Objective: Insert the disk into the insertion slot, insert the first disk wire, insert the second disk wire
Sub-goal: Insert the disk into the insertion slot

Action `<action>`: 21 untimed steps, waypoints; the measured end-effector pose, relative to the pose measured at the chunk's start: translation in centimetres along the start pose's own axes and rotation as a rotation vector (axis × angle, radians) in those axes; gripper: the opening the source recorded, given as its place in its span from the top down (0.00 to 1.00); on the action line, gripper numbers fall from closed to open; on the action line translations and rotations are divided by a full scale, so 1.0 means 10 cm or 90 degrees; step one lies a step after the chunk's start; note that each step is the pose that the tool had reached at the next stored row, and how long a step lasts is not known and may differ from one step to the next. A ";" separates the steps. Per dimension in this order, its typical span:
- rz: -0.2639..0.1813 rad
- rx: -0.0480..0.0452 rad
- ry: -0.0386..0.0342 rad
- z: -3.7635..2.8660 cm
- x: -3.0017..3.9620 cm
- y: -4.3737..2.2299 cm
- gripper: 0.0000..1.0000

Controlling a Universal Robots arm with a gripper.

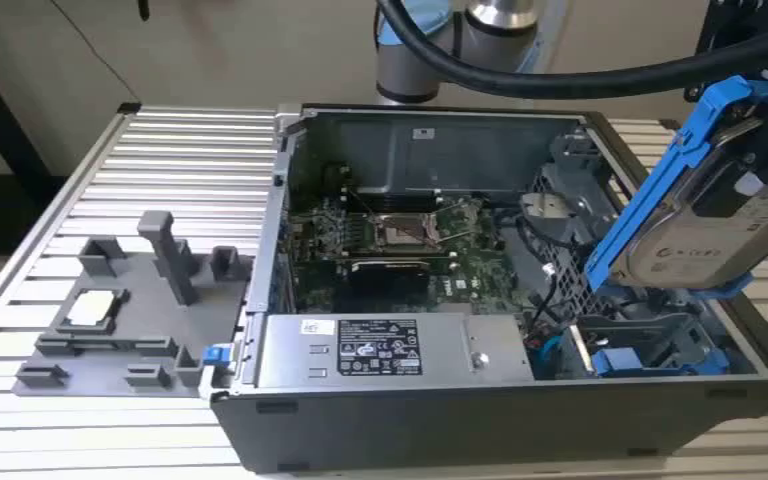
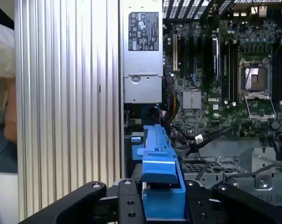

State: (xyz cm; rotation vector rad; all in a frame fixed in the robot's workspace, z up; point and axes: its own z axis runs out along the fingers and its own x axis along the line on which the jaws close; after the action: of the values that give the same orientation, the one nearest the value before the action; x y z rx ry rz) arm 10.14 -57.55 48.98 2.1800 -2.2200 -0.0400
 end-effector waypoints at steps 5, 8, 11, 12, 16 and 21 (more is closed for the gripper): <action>0.000 0.0000 0.0000 0.000 0.000 0.000 0.67; 0.000 0.0000 0.0000 0.000 0.000 0.000 0.67; 0.000 0.0000 0.0000 0.000 0.000 0.000 0.67; 0.000 0.0002 0.0000 0.001 0.000 0.000 0.67; 0.000 0.0068 -0.0001 0.013 0.000 0.000 0.67; 0.000 0.0157 -0.0005 0.051 0.000 -0.003 0.67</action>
State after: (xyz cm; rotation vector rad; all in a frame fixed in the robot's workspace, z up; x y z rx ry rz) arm 10.15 -57.55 48.47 2.1928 -2.2328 -0.0135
